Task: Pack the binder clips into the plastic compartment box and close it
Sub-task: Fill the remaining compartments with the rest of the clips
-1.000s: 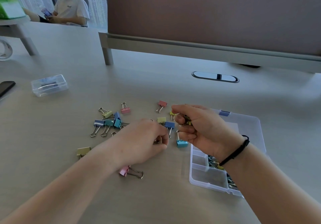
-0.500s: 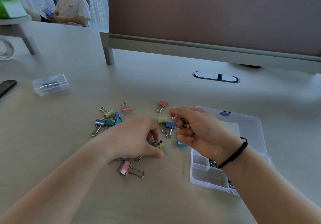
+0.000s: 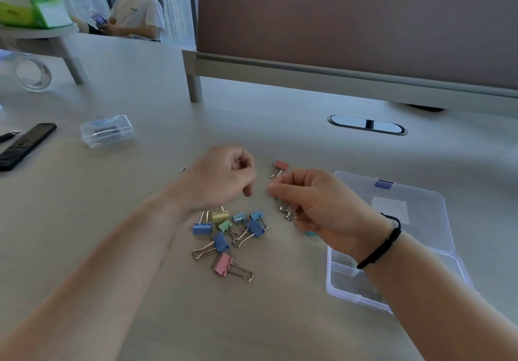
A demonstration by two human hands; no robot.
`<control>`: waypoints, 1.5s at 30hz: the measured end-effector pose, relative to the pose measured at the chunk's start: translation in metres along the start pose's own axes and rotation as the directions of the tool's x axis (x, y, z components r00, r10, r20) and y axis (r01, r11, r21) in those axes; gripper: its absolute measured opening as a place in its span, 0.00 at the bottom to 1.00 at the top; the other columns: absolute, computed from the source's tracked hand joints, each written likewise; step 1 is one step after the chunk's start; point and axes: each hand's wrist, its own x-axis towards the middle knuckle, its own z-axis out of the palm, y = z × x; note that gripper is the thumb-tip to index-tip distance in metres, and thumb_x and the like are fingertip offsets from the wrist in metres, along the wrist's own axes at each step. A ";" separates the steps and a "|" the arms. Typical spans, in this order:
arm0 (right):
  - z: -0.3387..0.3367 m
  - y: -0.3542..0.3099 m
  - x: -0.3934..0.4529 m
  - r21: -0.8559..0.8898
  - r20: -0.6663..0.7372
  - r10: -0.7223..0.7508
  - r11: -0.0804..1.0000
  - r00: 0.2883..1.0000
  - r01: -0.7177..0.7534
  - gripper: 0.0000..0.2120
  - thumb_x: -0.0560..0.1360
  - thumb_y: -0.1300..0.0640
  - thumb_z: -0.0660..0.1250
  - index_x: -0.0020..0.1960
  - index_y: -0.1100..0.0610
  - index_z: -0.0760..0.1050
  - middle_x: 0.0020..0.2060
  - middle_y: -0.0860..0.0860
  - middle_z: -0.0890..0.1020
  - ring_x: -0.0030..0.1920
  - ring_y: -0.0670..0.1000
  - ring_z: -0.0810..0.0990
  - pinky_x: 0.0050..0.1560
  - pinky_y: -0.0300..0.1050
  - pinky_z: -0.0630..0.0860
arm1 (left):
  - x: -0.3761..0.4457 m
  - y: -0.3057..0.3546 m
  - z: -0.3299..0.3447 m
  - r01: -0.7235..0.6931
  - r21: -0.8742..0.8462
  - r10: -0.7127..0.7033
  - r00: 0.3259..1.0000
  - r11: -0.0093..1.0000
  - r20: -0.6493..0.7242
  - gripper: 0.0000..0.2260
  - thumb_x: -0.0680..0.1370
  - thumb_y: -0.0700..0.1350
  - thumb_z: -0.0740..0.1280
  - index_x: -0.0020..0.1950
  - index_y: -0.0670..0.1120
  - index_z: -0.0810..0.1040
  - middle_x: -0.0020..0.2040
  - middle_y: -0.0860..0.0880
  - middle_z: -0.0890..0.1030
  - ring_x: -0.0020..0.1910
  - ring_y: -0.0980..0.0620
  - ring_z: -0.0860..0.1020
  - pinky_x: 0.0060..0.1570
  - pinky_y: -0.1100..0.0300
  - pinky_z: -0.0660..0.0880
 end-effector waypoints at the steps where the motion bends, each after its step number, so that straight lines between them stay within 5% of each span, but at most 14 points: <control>1: 0.006 0.000 0.001 -0.142 0.020 -0.041 0.989 0.999 0.044 0.04 0.74 0.58 0.72 0.41 0.57 0.80 0.26 0.50 0.67 0.23 0.47 0.59 0.24 0.37 0.58 | 0.000 0.000 -0.003 0.048 -0.076 -0.047 0.999 0.996 0.014 0.04 0.77 0.37 0.62 0.44 0.43 0.75 0.32 0.47 0.82 0.23 0.56 0.67 0.25 0.62 0.63; 6: 0.042 -0.003 0.006 -0.759 0.202 -0.124 0.607 0.971 0.236 0.06 0.73 0.50 0.72 0.48 0.48 0.83 0.28 0.44 0.73 0.26 0.42 0.70 0.28 0.34 0.65 | 0.001 0.001 -0.007 0.135 -0.184 -0.129 0.991 0.974 0.044 0.09 0.78 0.36 0.56 0.49 0.44 0.75 0.29 0.45 0.76 0.20 0.56 0.62 0.24 0.65 0.55; 10: 0.063 -0.001 0.011 -0.894 0.203 -0.124 0.380 0.971 0.236 0.11 0.73 0.48 0.69 0.55 0.45 0.80 0.44 0.49 0.79 0.43 0.53 0.79 0.43 0.45 0.78 | 0.003 -0.002 -0.008 0.129 -0.205 -0.122 0.991 0.970 0.045 0.12 0.77 0.35 0.55 0.45 0.43 0.78 0.30 0.44 0.74 0.21 0.55 0.62 0.24 0.66 0.54; 13: 0.068 0.000 0.012 -0.902 0.209 -0.180 0.344 0.961 0.260 0.12 0.74 0.44 0.66 0.54 0.49 0.79 0.43 0.50 0.80 0.42 0.54 0.79 0.44 0.49 0.80 | 0.003 -0.003 -0.008 0.123 -0.210 -0.119 0.992 0.970 0.035 0.11 0.77 0.36 0.56 0.43 0.42 0.78 0.30 0.45 0.74 0.21 0.55 0.62 0.24 0.65 0.55; 23: 0.068 0.008 0.015 -0.909 0.175 -0.262 0.328 0.949 0.258 0.08 0.77 0.46 0.64 0.50 0.47 0.80 0.40 0.49 0.80 0.40 0.53 0.80 0.41 0.47 0.79 | 0.005 -0.008 -0.009 0.094 -0.162 -0.095 0.995 0.982 0.001 0.09 0.77 0.38 0.58 0.42 0.41 0.77 0.28 0.46 0.72 0.22 0.55 0.65 0.21 0.67 0.57; 28: 0.045 0.000 -0.001 -0.821 0.120 -0.303 0.506 0.945 0.266 0.07 0.76 0.46 0.67 0.45 0.46 0.81 0.25 0.46 0.73 0.28 0.45 0.72 0.30 0.38 0.69 | 0.003 -0.008 -0.007 0.106 -0.144 -0.102 0.994 0.984 0.040 0.09 0.78 0.41 0.61 0.41 0.42 0.78 0.29 0.46 0.72 0.23 0.54 0.64 0.21 0.65 0.58; 34: -0.023 0.007 -0.046 -0.627 0.016 -0.305 0.739 0.952 0.247 0.06 0.73 0.48 0.72 0.40 0.49 0.83 0.21 0.46 0.67 0.23 0.45 0.62 0.27 0.34 0.60 | -0.007 0.007 0.025 -0.014 -0.087 0.032 0.977 0.996 0.212 0.11 0.82 0.45 0.62 0.44 0.44 0.80 0.28 0.51 0.72 0.24 0.55 0.65 0.24 0.67 0.63; 37: -0.065 0.015 -0.068 -0.598 -0.074 -0.316 0.773 0.946 0.212 0.05 0.71 0.48 0.73 0.40 0.48 0.84 0.24 0.52 0.71 0.25 0.45 0.63 0.27 0.36 0.62 | -0.011 0.015 0.054 -0.112 0.010 0.105 0.956 0.994 0.273 0.09 0.82 0.48 0.63 0.47 0.50 0.82 0.27 0.59 0.73 0.25 0.57 0.67 0.28 0.65 0.65; 40: -0.101 0.029 -0.088 -0.605 -0.203 -0.322 0.783 0.925 0.140 0.04 0.72 0.49 0.73 0.39 0.48 0.83 0.25 0.54 0.73 0.24 0.46 0.64 0.27 0.34 0.63 | -0.014 0.025 0.079 -0.261 0.155 0.197 0.920 0.953 0.338 0.06 0.80 0.52 0.65 0.51 0.55 0.82 0.38 0.59 0.81 0.36 0.62 0.77 0.40 0.65 0.73; 45: -0.122 0.046 -0.102 -0.479 -0.317 -0.341 0.863 0.885 0.161 0.05 0.72 0.51 0.73 0.39 0.51 0.83 0.25 0.53 0.72 0.26 0.50 0.65 0.29 0.41 0.66 | -0.017 0.039 0.100 -0.333 0.275 0.207 0.892 0.902 0.401 0.07 0.80 0.55 0.65 0.54 0.57 0.81 0.28 0.58 0.74 0.28 0.64 0.73 0.29 0.72 0.66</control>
